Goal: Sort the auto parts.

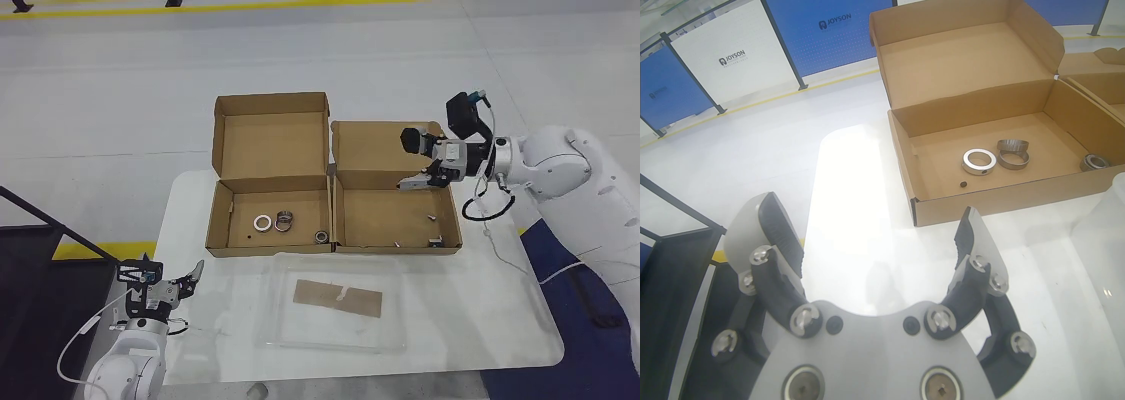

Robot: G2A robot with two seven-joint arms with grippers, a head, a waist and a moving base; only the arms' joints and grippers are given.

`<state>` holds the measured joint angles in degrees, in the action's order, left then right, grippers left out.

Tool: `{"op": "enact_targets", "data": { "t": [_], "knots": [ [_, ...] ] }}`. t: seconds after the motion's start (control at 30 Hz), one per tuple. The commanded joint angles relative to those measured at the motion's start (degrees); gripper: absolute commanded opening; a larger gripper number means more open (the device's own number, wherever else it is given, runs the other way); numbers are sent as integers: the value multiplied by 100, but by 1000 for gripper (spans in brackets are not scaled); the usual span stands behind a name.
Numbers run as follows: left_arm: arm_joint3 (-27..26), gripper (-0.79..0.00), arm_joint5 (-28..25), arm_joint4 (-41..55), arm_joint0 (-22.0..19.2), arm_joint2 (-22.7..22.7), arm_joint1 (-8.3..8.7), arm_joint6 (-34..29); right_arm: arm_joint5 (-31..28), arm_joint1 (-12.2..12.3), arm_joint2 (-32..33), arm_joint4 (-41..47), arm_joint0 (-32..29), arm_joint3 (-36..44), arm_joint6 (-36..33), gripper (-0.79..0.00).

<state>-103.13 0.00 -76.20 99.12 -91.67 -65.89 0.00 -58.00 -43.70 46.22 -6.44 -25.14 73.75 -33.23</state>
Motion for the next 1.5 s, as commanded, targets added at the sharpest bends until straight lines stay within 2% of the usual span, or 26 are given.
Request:
{"op": "enact_targets", "data": {
  "t": [0.0,0.17,0.27,1.47],
  "knots": [
    [0,0,0,0,0,0,0,0,0,222,622,-419,-330,455,306,0],
    [0,0,0,0,0,0,0,0,0,616,1816,-1224,-1196,1181,1060,0],
    [0,0,0,0,0,0,0,0,0,774,2278,-1484,-1674,1526,1461,0],
    [0,0,0,0,0,0,0,0,0,774,2277,-1484,-1673,1526,1459,0]
  ]
}}
